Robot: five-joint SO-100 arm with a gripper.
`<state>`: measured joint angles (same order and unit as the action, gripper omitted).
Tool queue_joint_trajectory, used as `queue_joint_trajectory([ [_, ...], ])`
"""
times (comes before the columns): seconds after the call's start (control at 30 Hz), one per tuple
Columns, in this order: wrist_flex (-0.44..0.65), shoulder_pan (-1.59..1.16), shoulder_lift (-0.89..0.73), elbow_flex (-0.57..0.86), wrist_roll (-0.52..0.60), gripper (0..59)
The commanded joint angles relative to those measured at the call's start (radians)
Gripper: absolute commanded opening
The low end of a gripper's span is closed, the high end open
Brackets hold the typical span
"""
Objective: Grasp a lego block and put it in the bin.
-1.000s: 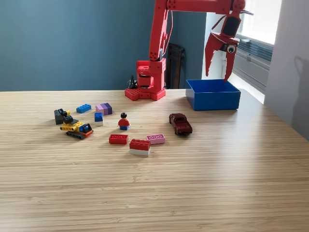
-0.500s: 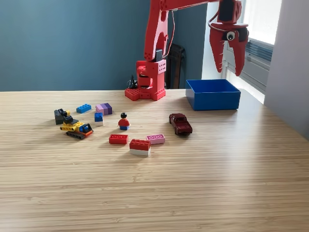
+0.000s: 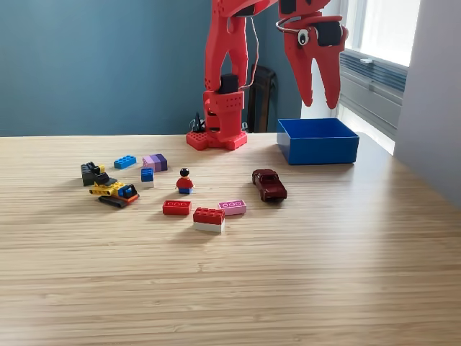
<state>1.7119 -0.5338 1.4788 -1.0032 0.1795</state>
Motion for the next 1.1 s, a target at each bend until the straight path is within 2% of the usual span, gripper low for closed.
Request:
queue_joint_trajectory([
  [0.03,0.02,0.012,0.092,0.064,-0.006,22.8],
  [0.87,0.014,0.009,0.092,0.037,0.0,22.5],
  [1.1,-0.003,0.046,0.092,0.028,0.038,22.3],
])
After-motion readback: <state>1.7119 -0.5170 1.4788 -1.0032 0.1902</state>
